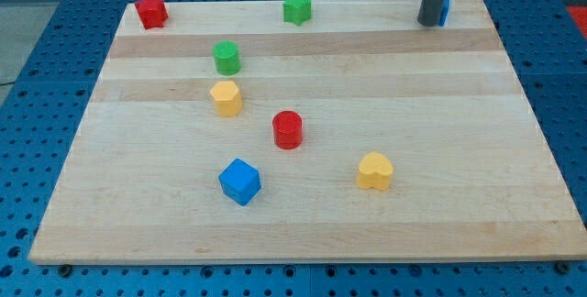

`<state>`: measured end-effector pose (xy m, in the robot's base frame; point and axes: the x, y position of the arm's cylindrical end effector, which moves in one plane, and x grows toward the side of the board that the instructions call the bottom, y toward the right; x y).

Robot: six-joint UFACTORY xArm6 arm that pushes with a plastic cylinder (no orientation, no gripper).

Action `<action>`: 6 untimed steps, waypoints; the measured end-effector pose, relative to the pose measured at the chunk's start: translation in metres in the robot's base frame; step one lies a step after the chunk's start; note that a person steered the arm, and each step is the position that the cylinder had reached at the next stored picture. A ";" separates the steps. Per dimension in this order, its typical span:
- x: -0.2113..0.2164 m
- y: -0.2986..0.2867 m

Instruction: Slide the blue triangle left a bit

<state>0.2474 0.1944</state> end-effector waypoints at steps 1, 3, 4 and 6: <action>0.000 0.000; 0.020 0.010; 0.028 0.050; -0.005 0.064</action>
